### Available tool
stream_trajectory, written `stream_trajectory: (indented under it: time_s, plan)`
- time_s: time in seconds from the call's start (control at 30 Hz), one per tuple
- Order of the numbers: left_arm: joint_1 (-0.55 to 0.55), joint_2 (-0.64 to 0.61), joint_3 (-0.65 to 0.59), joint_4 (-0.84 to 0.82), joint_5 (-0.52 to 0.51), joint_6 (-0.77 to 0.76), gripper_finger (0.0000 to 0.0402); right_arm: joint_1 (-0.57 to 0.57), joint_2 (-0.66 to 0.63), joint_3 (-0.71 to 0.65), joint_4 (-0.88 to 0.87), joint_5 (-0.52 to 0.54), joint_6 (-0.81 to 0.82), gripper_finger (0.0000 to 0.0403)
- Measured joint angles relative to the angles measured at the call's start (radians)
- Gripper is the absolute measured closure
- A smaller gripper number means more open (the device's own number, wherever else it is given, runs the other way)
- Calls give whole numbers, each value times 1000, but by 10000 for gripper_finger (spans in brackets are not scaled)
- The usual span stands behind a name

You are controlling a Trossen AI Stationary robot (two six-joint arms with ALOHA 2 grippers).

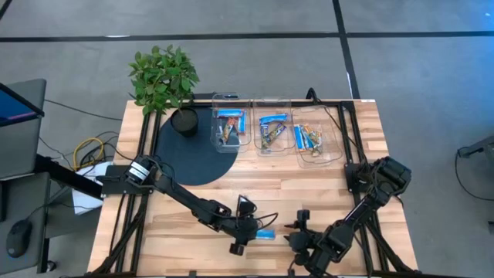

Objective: Pick and place Granola Bars by type
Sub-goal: Put the red granola bar into the left transparent bin

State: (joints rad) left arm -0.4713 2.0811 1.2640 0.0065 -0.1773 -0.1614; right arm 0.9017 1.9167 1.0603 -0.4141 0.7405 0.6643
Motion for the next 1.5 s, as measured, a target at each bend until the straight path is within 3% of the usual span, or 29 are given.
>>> stream_trajectory:
  time_s: [0.33,0.6,1.07,1.5]
  plan:
    - [0,0,0,-43,102,-13,198,-1,0,0,0,2,0,233]
    - [-1,0,0,-98,65,-24,201,-4,0,0,0,2,-3,233]
    - [-1,-3,3,-144,61,-22,321,-22,0,0,-3,-1,-9,233]
    - [-23,-8,100,-259,56,38,324,-23,0,0,-12,-1,-8,233]
